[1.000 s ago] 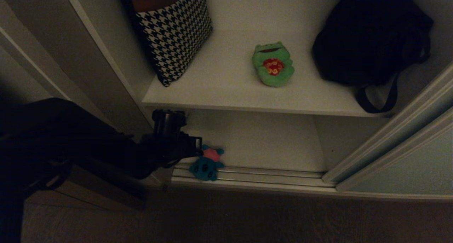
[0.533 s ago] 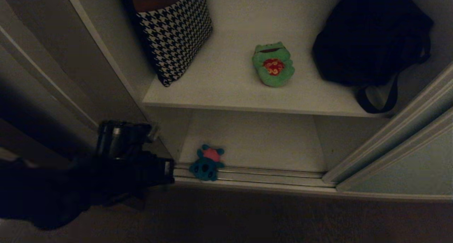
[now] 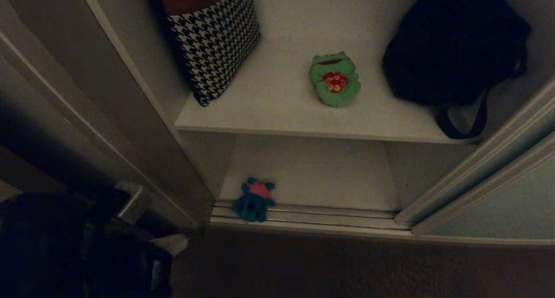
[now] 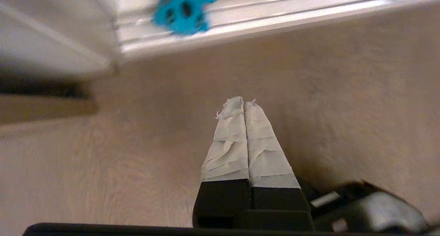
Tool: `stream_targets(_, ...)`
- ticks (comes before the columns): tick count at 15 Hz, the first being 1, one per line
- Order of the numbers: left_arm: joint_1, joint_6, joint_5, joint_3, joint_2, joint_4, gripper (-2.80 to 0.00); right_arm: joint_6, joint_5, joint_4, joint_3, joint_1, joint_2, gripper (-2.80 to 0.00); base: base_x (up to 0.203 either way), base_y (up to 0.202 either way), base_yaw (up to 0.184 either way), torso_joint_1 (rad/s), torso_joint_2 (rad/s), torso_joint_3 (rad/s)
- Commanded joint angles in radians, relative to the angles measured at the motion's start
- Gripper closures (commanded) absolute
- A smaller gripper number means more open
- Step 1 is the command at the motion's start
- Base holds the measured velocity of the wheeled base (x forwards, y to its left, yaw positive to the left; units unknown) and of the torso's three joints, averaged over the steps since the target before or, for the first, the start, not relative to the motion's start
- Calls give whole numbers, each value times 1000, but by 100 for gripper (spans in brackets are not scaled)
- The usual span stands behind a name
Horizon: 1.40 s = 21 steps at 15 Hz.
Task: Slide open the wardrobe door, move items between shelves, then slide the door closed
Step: Place the green doll on the lower shelf
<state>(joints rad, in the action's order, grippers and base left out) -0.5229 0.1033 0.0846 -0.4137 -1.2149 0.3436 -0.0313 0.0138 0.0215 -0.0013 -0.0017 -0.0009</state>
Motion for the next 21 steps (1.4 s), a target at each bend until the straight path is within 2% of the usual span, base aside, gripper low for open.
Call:
stream_targets(1,-84,-7,-4,-16,186,-64,0,-1,0,0,0,0,-1,0,0,0,0,0,0,0)
stream_targets(5,-129,-5,-63,-342,186,-245,0,-1,1,0,0,0,-1,0,0,0,0,0,0,0)
stream_targets(8,-135,-15,-128,-566,-8,-284,0,-1,1,0,0,0,-1,0,0,0,0,0,0,0)
stream_targets(13,-138,-18,-180,-993,-391,-279,0,0,0,0,1,0,-1,0,0,0,0,0,0,0)
stream_targets(17,-160,-7,-184,-1134,-642,-180,0,-1,1,0,0,0,-1,0,0,0,0,0,0,0)
stream_targets(21,-167,21,-113,-1356,-848,-147,0,-1,1,0,0,0,-1,0,0,0,0,0,0,0)
